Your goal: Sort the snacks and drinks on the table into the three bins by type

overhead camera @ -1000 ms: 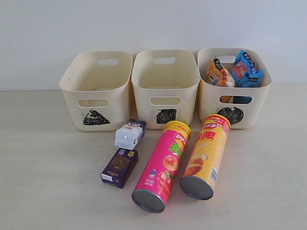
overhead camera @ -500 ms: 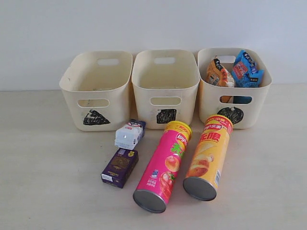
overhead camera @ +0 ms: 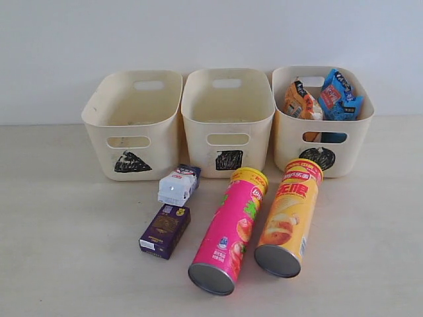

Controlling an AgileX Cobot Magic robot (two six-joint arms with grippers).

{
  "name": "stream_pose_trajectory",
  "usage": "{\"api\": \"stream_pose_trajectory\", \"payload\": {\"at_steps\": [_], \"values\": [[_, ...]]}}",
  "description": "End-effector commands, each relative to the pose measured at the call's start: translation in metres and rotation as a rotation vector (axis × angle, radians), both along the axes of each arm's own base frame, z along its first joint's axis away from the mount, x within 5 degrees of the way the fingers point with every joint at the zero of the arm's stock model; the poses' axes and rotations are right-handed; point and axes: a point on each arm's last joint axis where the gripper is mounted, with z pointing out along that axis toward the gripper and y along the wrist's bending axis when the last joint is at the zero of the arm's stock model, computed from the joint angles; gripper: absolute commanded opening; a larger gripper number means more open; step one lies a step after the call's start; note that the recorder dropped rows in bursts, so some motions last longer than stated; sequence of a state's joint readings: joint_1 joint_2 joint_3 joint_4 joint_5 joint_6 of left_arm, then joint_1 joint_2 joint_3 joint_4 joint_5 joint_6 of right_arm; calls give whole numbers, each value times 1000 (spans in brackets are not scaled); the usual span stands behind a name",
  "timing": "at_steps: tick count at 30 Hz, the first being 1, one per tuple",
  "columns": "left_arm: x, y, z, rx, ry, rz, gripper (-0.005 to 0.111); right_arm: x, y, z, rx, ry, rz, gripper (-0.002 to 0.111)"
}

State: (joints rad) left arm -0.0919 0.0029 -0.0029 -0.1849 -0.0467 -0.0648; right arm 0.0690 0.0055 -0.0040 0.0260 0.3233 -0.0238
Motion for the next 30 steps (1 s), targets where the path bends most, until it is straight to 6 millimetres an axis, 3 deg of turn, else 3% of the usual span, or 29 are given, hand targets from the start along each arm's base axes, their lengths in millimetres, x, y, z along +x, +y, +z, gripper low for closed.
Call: {"api": "stream_pose_trajectory", "payload": {"at_steps": [1,5,8,10,16,23,30], "values": [[-3,3,12,-70,-134,12,4,0,0,1,-13,-25,1,0],[-10,4,42,-114,-253,9,4,0,0,1,-13,-25,1,0],[-6,3,60,-105,-225,4,4,0,0,1,-13,-25,1,0],[4,1,77,-85,-148,-3,4,0,0,1,-13,-25,1,0],[40,-6,102,53,97,-23,4,0,0,1,-13,-25,1,0],[87,-17,115,320,478,-132,4,0,0,1,-9,-25,0,0],[119,-29,112,390,673,-272,4,0,0,1,-9,-25,0,0]]}}
